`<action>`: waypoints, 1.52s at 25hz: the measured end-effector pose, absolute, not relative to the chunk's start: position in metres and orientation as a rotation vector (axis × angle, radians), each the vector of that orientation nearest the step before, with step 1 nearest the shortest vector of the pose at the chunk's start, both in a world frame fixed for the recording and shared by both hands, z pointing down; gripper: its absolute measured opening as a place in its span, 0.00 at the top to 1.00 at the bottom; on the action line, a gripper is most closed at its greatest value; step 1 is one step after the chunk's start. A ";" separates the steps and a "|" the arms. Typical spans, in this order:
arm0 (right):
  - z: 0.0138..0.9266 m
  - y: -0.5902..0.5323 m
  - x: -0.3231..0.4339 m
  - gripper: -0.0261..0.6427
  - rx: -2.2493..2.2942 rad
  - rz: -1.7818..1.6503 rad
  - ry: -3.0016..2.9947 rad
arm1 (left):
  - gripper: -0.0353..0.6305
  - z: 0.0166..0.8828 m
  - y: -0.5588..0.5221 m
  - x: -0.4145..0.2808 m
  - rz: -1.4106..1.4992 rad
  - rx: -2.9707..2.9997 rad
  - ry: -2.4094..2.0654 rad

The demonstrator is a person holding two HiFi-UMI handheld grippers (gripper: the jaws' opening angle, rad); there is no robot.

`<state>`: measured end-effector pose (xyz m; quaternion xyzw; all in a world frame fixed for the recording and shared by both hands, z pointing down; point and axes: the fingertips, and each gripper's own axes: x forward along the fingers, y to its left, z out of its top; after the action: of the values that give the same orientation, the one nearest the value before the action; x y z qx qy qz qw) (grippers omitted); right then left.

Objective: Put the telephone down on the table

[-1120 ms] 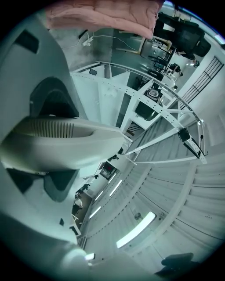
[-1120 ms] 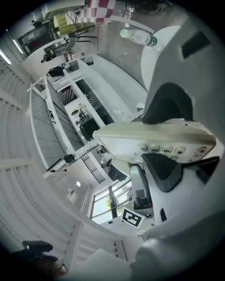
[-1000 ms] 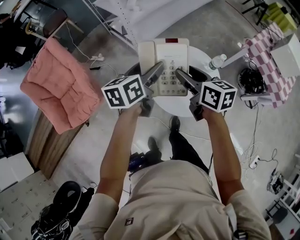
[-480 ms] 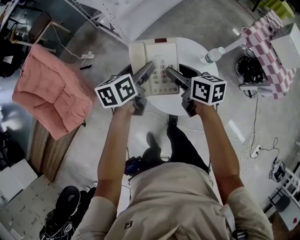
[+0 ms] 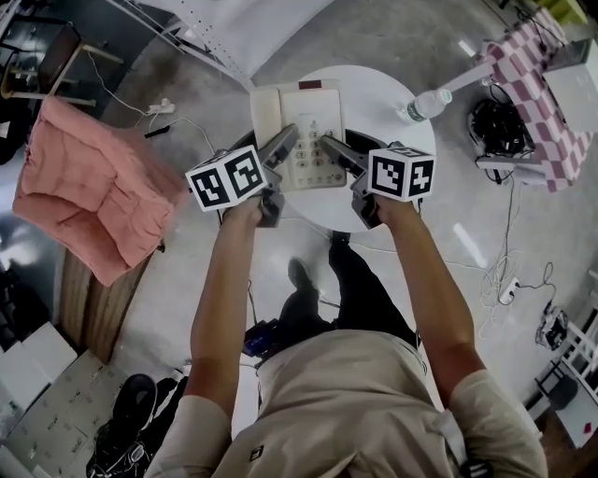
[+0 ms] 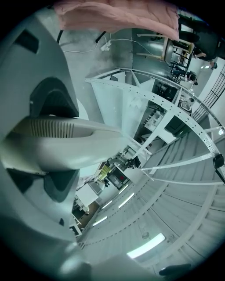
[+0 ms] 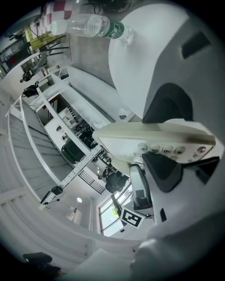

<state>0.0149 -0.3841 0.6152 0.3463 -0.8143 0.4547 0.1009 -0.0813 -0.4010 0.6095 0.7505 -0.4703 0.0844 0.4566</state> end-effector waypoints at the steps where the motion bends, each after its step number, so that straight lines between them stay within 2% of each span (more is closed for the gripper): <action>1: 0.622 -0.385 0.015 0.66 1.022 1.355 -2.395 | 0.43 0.616 -0.402 -0.081 0.214 1.843 -1.156; 38: 0.797 -0.397 0.020 0.67 0.962 1.577 -2.169 | 0.44 0.792 -0.417 -0.074 0.369 1.636 -1.107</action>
<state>0.0199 -0.3966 0.7966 0.3339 -0.7531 0.5477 0.1459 -0.0737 -0.4169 0.7924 0.6873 -0.4650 0.1550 0.5361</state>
